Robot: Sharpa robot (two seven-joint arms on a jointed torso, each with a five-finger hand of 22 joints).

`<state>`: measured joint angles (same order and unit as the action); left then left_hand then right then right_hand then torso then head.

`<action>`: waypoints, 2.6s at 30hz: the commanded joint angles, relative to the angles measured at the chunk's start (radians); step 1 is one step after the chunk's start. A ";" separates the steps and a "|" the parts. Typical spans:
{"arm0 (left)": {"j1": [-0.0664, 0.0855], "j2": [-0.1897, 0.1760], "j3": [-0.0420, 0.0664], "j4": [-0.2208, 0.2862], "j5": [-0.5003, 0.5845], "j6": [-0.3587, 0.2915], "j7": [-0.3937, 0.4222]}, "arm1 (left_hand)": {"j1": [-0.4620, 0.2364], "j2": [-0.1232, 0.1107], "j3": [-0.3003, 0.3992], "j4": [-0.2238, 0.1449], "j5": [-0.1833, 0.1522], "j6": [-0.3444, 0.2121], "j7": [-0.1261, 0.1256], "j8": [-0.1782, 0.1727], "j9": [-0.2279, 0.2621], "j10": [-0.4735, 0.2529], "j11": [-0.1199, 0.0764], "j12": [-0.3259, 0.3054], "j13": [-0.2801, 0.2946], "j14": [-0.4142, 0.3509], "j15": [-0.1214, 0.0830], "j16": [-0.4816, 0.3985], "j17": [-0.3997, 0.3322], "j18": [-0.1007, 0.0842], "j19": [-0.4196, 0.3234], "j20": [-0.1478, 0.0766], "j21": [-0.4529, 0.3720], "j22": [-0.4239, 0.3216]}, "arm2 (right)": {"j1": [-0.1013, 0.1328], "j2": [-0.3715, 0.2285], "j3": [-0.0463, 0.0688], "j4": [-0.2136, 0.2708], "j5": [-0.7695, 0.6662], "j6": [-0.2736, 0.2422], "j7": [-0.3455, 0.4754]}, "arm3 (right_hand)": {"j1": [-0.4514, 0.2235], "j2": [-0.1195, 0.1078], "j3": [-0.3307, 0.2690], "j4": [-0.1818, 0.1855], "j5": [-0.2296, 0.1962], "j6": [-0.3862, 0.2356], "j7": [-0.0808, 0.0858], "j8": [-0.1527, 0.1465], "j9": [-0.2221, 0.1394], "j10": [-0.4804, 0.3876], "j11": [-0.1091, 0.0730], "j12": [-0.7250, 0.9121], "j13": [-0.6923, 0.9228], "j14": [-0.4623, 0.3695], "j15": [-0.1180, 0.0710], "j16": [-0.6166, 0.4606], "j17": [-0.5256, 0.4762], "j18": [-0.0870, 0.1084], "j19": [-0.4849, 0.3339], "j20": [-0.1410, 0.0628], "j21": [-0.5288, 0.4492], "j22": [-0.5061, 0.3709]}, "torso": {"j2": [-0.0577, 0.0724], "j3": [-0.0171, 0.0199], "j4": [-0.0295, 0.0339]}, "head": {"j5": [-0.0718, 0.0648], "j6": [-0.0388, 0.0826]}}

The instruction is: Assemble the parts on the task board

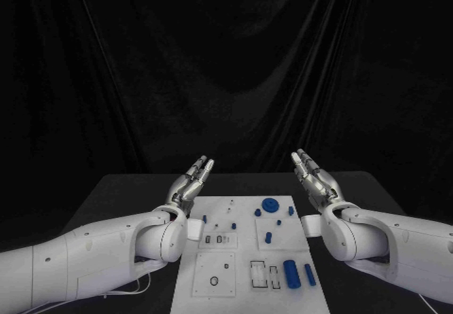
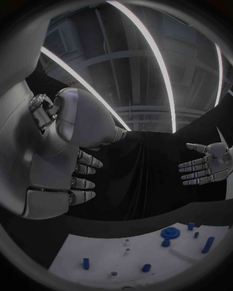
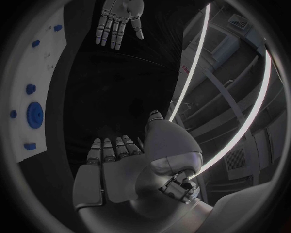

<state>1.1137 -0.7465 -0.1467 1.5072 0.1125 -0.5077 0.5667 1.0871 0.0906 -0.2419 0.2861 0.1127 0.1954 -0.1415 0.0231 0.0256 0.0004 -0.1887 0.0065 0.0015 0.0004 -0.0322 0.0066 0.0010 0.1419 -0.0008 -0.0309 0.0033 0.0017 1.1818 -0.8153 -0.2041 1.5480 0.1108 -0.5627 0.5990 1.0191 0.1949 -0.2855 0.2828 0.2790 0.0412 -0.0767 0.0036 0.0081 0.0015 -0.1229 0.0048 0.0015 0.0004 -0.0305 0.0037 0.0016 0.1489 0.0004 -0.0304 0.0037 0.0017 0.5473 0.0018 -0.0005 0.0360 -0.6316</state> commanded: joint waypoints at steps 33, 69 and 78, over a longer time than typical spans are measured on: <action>0.035 -0.058 -0.065 -0.098 -0.356 0.431 0.164 | 0.210 0.045 0.001 0.003 0.184 0.365 0.119 0.068 0.031 0.258 0.215 0.210 0.046 0.163 0.094 0.084 0.036 0.041 0.107 0.242 0.070 0.031 | 0.049 -0.048 -0.004 -0.095 -0.573 0.299 -0.026 | 0.418 -0.076 0.028 -0.090 0.162 0.351 0.237 0.152 0.044 0.300 0.385 0.447 0.057 0.536 0.287 0.379 0.102 -0.041 0.612 0.317 0.311 0.149 | 0.002 -0.0001 -0.0002 | -0.032 -0.113; 0.132 -0.259 -0.065 0.094 -0.431 0.378 0.195 | 0.306 0.073 0.000 0.003 0.319 0.334 0.170 0.034 0.026 0.164 0.193 0.166 0.034 0.101 0.114 0.038 0.020 0.039 0.104 0.257 0.068 0.026 | 0.314 -0.084 -0.003 0.028 -1.966 0.348 -0.458 | 0.532 -0.204 0.297 -0.163 -0.053 0.817 0.161 0.110 0.064 0.924 0.186 0.148 0.064 1.512 -0.015 0.408 0.254 0.034 1.473 0.083 0.421 0.156 | 0.160 -0.0245 0.0422 | -0.075 -0.131; 0.145 -0.310 -0.065 0.150 -0.431 0.356 0.206 | 0.314 0.074 -0.001 0.003 0.331 0.316 0.166 0.029 0.025 0.150 0.188 0.155 0.033 0.082 0.109 0.027 0.017 0.039 0.093 0.254 0.061 0.023 | 0.314 -0.086 -0.003 0.042 -1.973 0.312 -0.507 | 0.505 -0.249 0.390 -0.144 -0.023 0.841 0.160 0.089 0.065 0.982 0.184 0.112 0.064 1.499 -0.026 0.570 0.342 0.031 1.491 0.070 0.499 0.218 | 0.199 -0.0289 0.0502 | -0.089 -0.134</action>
<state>1.2549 -1.0554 -0.2124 1.6481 -0.3103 -0.1331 0.6752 1.3939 0.1626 -0.2368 0.2909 0.4424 0.5160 0.0233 0.0567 0.0514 0.1553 -0.0015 0.1647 0.0353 0.0797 0.0729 0.0324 0.0177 0.1703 0.0939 0.2218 0.0647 0.0250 1.4941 -0.9002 -0.2080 1.5864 -1.8281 -0.1985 0.1595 1.5239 -0.0500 0.1022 0.1406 0.2547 0.8760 0.0828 0.0957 0.0721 0.9797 0.0603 0.1208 0.0651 1.4669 -0.0501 0.5721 0.3431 0.1723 1.4655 0.0484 0.5023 0.2193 0.7264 -0.0252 0.0474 -0.0521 -0.7653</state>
